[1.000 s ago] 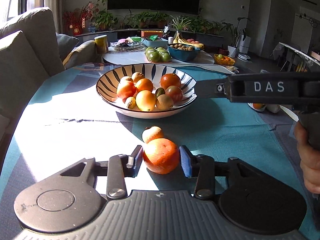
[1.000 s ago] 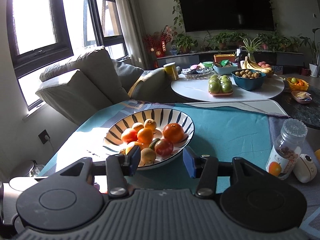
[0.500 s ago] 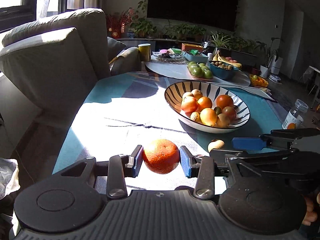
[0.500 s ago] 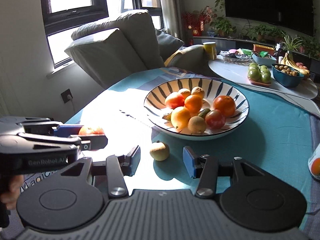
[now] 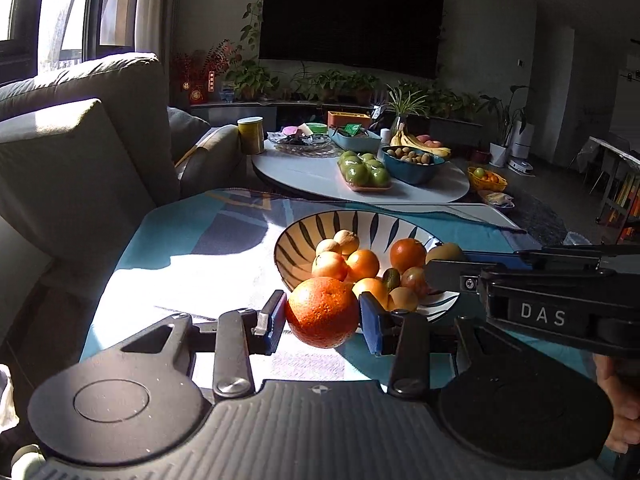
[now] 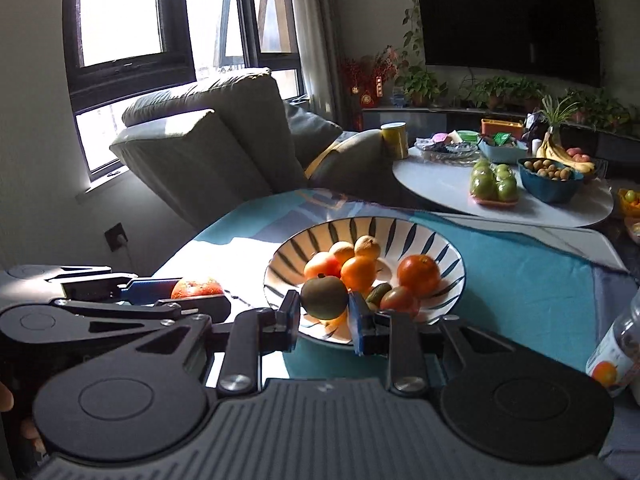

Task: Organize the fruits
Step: 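Grasp the red grapefruit with the left tool while the right tool grasps the kiwi, then carry the grapefruit and kiwi into the bowl and open both tools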

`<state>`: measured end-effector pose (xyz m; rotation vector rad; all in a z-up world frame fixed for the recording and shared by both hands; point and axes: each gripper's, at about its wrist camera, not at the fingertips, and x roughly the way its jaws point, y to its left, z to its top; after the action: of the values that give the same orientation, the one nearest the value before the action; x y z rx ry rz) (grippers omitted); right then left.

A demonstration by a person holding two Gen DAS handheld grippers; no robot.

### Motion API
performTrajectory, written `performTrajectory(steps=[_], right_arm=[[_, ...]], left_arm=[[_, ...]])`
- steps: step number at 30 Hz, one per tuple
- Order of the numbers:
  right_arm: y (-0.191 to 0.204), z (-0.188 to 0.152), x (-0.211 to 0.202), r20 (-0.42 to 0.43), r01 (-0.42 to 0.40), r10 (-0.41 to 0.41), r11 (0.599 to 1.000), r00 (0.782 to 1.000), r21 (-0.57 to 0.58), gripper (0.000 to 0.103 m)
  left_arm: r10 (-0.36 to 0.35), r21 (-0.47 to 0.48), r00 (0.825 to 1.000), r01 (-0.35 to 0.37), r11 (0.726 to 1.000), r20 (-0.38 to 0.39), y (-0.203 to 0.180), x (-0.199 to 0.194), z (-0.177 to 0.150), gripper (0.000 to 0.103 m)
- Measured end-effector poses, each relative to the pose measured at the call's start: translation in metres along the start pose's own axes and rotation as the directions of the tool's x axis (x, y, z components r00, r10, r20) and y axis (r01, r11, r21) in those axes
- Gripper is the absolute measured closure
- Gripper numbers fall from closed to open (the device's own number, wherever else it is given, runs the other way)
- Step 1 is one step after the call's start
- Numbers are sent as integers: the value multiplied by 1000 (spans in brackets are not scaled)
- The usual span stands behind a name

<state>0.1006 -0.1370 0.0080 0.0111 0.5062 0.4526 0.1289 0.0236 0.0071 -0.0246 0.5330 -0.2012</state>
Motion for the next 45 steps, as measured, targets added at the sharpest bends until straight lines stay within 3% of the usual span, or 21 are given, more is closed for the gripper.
performTrajectory(steps=[12,21,45], right_arm=[[-30,25,23,43,58,-61,995,997,76,21],[-41,25,55,-8,61,-60,994,998,91,21],[-50,24,63,0,79,-80,987,997,143,21]], left_arm=[[-32,38,999,32,999,3,-18,35,23,66],[-25,30,999,26,999,-34,-14,60,22,66],[-2,46,1000,3,999,-20,-16,64,22,62]])
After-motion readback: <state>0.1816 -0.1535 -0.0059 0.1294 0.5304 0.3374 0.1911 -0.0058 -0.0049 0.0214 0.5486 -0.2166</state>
